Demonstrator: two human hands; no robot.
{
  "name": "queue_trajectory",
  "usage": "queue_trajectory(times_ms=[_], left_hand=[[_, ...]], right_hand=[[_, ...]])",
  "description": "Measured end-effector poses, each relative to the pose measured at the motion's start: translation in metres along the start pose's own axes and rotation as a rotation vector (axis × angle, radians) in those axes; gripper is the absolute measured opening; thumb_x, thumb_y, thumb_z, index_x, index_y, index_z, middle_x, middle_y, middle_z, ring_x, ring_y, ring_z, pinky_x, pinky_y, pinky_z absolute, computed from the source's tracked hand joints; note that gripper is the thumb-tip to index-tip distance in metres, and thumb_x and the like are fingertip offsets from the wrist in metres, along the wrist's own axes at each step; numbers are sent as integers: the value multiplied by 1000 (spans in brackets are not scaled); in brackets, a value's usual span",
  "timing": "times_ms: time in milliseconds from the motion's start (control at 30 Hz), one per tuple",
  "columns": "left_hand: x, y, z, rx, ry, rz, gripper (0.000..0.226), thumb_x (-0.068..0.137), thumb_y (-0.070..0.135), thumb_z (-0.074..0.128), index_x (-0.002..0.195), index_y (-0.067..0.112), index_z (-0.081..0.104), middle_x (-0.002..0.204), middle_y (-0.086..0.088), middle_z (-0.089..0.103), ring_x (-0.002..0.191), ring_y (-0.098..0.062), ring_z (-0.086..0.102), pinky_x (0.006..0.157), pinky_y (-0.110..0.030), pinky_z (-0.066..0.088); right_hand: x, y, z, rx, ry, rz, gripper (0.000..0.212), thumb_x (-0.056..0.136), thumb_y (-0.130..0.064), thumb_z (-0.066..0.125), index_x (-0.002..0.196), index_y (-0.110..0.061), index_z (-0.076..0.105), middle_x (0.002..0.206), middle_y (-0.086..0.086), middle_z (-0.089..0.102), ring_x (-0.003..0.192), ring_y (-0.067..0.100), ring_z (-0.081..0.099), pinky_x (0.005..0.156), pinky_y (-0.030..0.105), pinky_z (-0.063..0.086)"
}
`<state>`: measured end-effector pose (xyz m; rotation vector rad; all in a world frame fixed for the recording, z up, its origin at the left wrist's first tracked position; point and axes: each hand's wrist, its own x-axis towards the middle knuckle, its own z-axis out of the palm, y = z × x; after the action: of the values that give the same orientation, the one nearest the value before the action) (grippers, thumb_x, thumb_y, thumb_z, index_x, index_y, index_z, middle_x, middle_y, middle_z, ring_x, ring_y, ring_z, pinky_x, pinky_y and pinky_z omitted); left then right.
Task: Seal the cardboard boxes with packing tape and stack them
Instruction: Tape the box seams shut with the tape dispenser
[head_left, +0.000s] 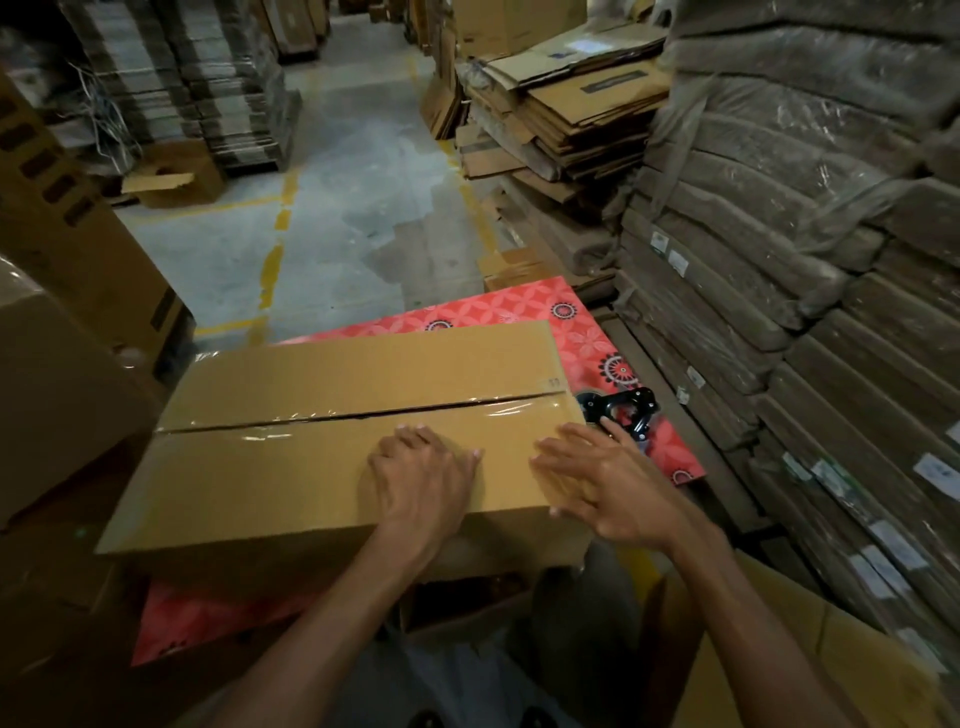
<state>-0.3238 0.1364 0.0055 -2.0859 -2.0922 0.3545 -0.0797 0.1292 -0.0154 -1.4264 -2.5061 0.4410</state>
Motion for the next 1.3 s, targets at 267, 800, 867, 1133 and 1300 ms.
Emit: queue_trajectory(times_ms=[267, 800, 867, 1133, 1300], left_hand=[[64, 9, 9, -348, -38, 548, 66, 103, 58, 3, 161, 27, -7, 168, 4, -15, 155, -17, -14, 125, -55, 1], [164, 37, 10, -413, -22, 532, 87, 90, 82, 3, 161, 32, -7, 168, 13, -12, 155, -11, -13, 123, -55, -7], [164, 37, 11, -426, -10, 527, 87, 90, 82, 2, 161, 32, -7, 168, 13, -11, 155, -11, -12, 123, -55, -8], [168, 36, 9, -483, 34, 567, 73, 92, 80, 8, 157, 49, 0, 169, 10, -7, 156, -18, -8, 121, -58, -9], [186, 37, 9, -519, 52, 620, 72, 92, 78, 18, 156, 45, 21, 169, 4, 9, 156, -25, 4, 122, -57, 0]], right_hand=[[24, 10, 30, 299, 279, 20, 47, 95, -16, 68, 141, -15, 58, 151, -6, 50, 149, 5, 28, 120, 23, 25], [41, 180, 159, 44, -49, 1143, 22, 88, -19, 59, 105, -11, 68, 96, 9, 71, 85, 26, 71, 73, 43, 62], [41, 213, 184, 76, -85, 1194, 36, 80, -24, 50, 112, -17, 67, 102, 8, 70, 89, 29, 70, 72, 44, 61], [78, 114, 28, 573, 302, 1248, 29, 87, -31, 53, 64, -14, 56, 66, 8, 54, 62, 23, 53, 61, 32, 38], [97, 87, -42, 1058, 566, 1231, 9, 65, -16, 53, 60, -15, 45, 46, 3, 36, 32, 15, 29, 43, 20, 22]])
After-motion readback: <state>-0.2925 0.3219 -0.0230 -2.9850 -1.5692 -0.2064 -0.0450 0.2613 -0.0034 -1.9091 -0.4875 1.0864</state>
